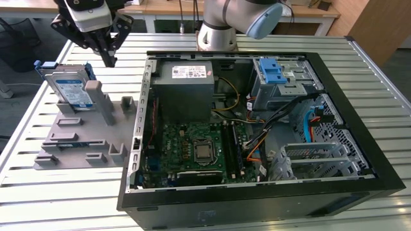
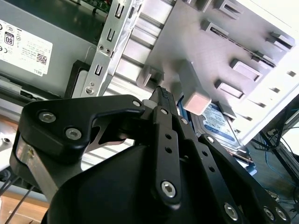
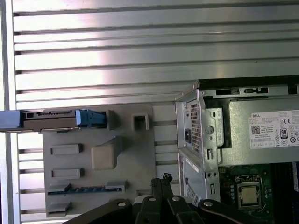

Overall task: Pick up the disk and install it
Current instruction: 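Reach for the disk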

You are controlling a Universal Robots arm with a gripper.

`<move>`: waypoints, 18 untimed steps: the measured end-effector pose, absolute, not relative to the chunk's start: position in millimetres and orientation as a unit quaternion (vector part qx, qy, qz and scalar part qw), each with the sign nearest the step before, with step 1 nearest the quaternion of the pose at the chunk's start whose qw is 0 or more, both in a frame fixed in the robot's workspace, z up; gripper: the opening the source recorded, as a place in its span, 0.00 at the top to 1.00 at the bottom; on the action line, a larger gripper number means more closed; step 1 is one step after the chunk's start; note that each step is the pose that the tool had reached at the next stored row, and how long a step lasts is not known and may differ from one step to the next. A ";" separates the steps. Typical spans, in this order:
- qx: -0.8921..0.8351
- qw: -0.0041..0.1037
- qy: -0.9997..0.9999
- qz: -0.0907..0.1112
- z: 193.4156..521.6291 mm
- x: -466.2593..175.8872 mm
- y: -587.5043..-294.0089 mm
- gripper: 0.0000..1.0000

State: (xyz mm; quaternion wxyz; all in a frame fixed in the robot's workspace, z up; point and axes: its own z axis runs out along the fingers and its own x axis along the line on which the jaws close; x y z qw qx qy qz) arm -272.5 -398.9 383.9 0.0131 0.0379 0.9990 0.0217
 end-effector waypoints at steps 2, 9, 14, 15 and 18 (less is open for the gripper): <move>0.038 0.013 0.999 0.022 383.8 -273.6 -398.9 0.89; 0.038 0.013 0.999 0.022 383.8 -275.2 -398.9 0.89; 0.038 0.013 0.999 0.022 383.7 -279.3 -398.2 0.89; 0.038 0.013 0.999 0.022 383.6 -280.0 -397.9 0.89; 0.038 0.013 0.999 0.022 383.6 -282.1 -396.6 0.89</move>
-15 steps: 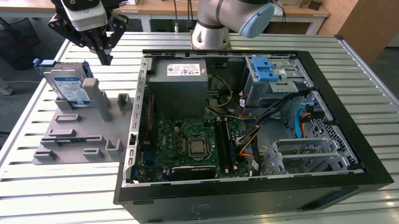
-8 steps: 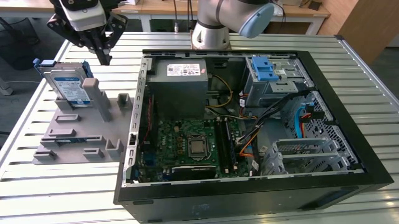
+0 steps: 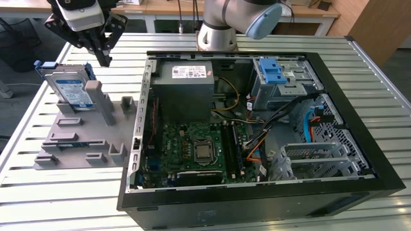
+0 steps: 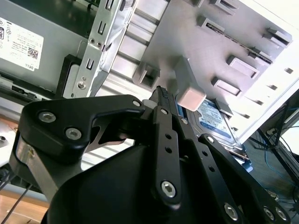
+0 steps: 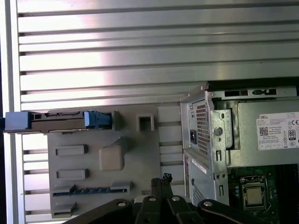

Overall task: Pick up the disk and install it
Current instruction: 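Reach for the disk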

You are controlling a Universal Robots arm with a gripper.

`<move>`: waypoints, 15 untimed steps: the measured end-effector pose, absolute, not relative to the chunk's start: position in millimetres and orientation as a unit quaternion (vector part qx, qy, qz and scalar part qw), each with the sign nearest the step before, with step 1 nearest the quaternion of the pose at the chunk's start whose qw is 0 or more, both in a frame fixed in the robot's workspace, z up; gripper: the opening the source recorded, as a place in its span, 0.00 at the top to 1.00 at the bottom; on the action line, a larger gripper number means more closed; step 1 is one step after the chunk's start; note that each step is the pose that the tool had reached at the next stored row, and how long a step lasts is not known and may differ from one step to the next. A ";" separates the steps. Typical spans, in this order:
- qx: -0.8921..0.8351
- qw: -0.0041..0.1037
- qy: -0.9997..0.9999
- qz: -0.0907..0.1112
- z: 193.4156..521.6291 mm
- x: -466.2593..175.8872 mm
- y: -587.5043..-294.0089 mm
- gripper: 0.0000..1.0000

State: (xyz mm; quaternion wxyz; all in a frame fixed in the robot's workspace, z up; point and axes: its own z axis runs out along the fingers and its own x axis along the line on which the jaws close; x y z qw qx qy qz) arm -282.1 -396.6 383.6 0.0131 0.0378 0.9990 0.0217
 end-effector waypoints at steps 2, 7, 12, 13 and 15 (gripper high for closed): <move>0.038 0.013 0.999 0.022 383.6 -282.7 -396.5 0.89; 0.038 0.013 0.999 0.022 383.5 -283.3 -396.5 0.89; 0.038 0.013 0.999 0.022 383.4 -284.4 -396.4 0.89; 0.038 0.013 0.999 0.022 383.4 -284.7 -396.4 0.89; 0.038 0.013 0.999 0.022 383.3 -285.0 -396.3 0.89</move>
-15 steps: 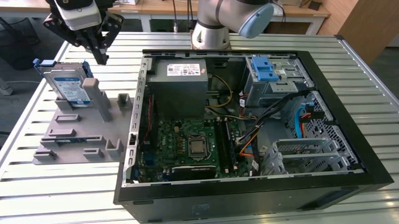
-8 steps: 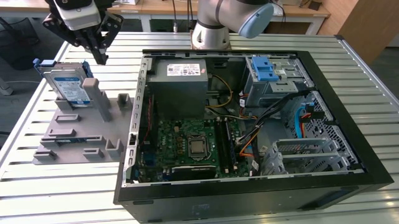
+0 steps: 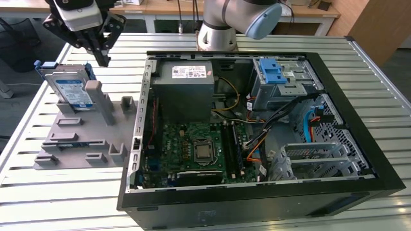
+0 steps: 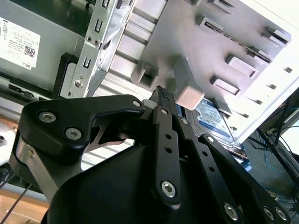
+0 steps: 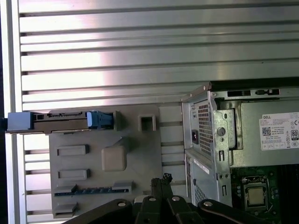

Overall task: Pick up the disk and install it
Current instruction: 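Reach for the disk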

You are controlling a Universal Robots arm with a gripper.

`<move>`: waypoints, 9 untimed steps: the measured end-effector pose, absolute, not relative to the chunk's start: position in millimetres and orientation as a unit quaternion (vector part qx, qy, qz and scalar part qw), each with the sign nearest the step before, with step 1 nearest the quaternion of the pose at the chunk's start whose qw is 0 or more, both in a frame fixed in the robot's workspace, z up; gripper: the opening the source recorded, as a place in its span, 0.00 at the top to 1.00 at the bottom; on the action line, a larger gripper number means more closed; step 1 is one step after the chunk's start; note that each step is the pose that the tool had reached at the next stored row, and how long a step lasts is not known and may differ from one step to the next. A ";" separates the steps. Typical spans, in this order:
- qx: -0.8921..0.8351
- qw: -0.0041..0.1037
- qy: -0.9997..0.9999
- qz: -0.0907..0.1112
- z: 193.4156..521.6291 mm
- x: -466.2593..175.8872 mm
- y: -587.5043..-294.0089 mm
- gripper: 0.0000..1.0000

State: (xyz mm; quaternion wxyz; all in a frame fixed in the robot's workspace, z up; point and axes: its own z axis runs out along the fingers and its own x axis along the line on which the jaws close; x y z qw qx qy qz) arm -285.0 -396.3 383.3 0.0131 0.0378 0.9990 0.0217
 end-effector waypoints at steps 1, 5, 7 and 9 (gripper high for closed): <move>0.038 0.013 0.999 0.022 383.3 -285.1 -396.3 0.89; 0.038 0.013 0.999 0.022 383.2 -286.3 -396.2 0.89; 0.038 0.013 0.999 0.022 383.1 -286.8 -396.2 0.89; 0.038 0.013 0.999 0.022 383.0 -287.3 -396.1 0.89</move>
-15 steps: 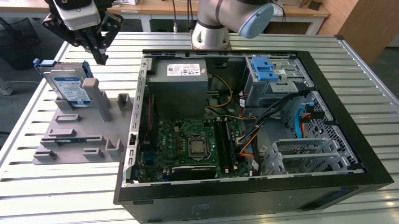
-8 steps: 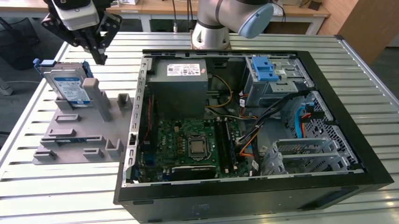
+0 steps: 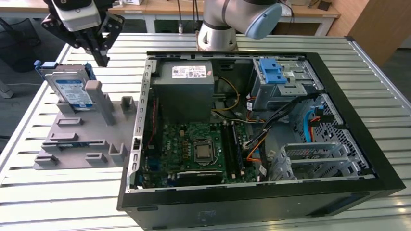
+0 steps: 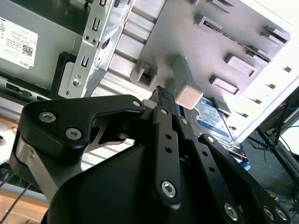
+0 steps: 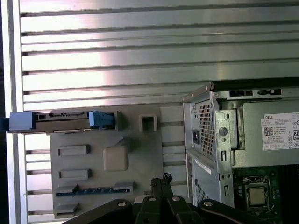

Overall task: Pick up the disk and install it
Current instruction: 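Reach for the disk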

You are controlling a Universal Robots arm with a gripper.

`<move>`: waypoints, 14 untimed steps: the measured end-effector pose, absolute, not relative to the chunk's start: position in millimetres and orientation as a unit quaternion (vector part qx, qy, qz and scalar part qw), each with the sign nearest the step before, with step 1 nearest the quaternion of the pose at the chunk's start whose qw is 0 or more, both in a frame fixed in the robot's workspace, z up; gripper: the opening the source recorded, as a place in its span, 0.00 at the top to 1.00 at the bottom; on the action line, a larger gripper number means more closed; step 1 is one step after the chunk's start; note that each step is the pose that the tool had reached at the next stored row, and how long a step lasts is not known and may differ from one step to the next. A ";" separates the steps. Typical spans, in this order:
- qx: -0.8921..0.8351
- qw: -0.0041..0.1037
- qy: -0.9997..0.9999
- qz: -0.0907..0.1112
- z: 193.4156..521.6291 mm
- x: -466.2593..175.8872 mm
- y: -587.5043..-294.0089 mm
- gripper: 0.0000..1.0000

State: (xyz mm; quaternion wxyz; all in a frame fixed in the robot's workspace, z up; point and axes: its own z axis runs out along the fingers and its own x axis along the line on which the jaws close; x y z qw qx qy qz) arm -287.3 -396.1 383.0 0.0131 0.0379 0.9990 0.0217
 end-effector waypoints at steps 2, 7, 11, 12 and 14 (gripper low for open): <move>0.038 0.013 0.999 0.022 382.9 -287.8 -396.0 0.89; 0.038 0.013 0.999 0.022 382.7 -288.7 -396.0 0.89; 0.038 0.013 0.999 0.022 382.6 -289.6 -396.0 0.89; 0.038 0.013 0.999 0.022 382.6 -289.8 -396.0 0.89; 0.038 0.013 0.999 0.022 382.5 -290.4 -396.0 0.89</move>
